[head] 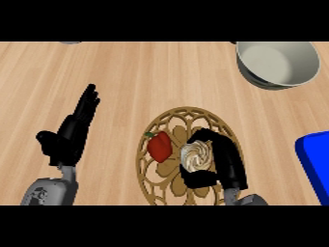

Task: Pick the cupcake from the placemat and place it in the bowl

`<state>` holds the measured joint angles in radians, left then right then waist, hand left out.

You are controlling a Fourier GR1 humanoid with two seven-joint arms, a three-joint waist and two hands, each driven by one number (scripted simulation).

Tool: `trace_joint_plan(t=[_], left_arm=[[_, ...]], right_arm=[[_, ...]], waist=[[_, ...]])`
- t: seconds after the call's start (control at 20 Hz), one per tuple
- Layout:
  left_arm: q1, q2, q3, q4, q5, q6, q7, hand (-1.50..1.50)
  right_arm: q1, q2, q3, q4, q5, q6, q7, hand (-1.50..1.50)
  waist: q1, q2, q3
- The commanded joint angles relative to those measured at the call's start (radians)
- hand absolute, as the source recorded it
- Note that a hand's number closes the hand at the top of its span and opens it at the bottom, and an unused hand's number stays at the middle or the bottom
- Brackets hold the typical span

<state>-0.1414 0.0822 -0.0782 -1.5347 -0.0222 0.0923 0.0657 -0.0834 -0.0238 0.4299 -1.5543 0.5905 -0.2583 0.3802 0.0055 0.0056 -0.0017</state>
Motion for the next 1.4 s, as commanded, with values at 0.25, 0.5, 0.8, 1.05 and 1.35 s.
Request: trace_joint_plan(t=[0.25, 0.5, 0.8, 1.05, 1.35], left_arm=[[-0.019, -0.002, -0.012, -0.012, -0.005, -0.003, 0.005, 0.00], [-0.035, 0.002, -0.030, -0.019, -0.006, -0.025, 0.000, 0.00], [-0.062, -0.020, -0.071, -0.010, -0.023, -0.030, 0.015, 0.00], [-0.085, -0.024, -0.078, -0.007, -0.026, -0.031, 0.027, 0.00], [-0.096, -0.027, -0.089, 0.000, -0.021, -0.050, 0.024, 0.00]], right_arm=[[-0.284, 0.023, -0.417, 0.081, 0.152, -0.409, 0.244, 1.50], [-0.468, -0.069, -0.543, 0.215, 0.360, -0.527, 0.336, 1.50], [-0.678, -0.168, -0.661, 0.395, 0.585, -0.517, 0.476, 1.50], [-0.858, -0.238, -0.741, 0.536, 0.743, -0.423, 0.626, 1.50], [-1.067, -0.320, -0.797, 0.698, 0.950, -0.347, 0.810, 1.50]], waist=[[0.027, 0.029, -0.005], [0.090, 0.040, -0.012], [0.127, 0.048, -0.012], [0.159, 0.047, -0.012], [0.172, 0.047, -0.009]])
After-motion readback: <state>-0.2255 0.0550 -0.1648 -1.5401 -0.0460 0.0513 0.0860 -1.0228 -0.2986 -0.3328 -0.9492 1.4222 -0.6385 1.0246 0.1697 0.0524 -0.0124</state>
